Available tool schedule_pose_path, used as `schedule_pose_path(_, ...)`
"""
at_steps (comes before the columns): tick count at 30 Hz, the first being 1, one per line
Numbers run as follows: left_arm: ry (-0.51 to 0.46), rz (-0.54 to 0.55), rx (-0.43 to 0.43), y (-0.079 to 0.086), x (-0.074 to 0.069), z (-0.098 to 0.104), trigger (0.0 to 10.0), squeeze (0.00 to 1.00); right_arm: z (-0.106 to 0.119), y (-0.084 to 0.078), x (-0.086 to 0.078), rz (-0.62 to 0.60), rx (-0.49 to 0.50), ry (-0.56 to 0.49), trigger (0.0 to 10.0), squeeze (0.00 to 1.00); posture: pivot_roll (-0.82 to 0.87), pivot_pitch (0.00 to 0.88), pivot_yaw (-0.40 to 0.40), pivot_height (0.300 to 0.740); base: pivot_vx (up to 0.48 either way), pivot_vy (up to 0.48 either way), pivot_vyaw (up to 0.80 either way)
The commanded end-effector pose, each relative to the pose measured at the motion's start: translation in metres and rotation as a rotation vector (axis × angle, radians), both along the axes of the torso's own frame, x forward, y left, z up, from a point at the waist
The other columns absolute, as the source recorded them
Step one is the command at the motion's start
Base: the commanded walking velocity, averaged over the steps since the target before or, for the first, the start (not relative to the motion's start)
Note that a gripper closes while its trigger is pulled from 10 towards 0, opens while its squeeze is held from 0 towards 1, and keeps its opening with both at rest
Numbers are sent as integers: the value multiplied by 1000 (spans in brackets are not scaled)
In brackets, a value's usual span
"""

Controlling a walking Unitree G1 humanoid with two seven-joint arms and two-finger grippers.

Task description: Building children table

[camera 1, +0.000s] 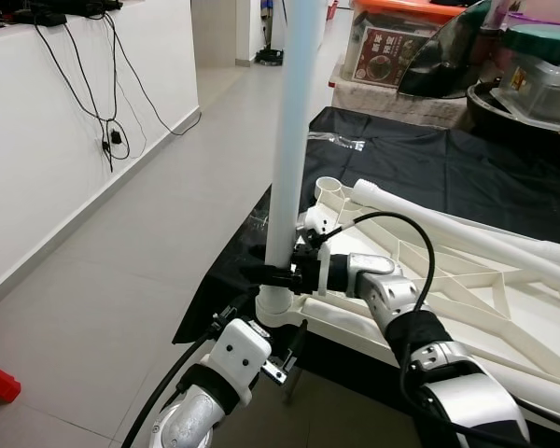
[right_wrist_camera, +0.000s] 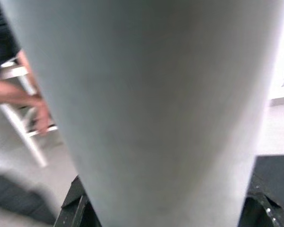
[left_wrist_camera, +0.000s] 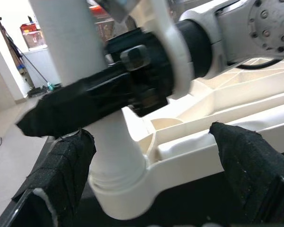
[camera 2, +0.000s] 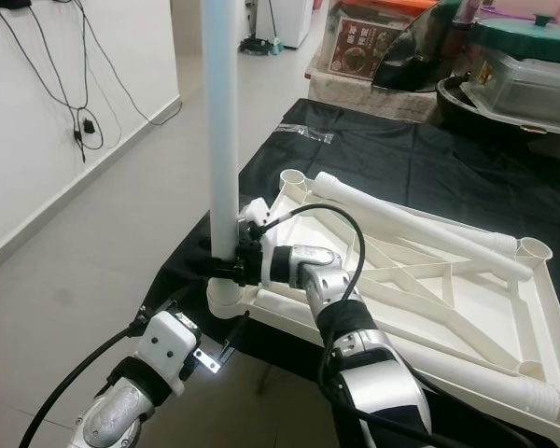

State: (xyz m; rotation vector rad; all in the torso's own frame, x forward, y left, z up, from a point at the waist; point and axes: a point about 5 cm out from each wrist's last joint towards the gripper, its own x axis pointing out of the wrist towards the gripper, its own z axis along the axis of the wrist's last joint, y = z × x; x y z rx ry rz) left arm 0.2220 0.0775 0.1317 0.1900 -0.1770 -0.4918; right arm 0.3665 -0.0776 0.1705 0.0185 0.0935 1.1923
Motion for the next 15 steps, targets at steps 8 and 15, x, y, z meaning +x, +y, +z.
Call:
schedule_pose_path(8,20,-3,12,-1,-3,-5,10000,0,5,-28,25,-576,120,3,0,0,87,50,-90,740,0,0,0)
schedule_pose_path(15,21,-5,13,-1,-4,-6,10000,0,-13,-79,25,-1291,59,26,0,0,84,45,-88,740,0,0,0)
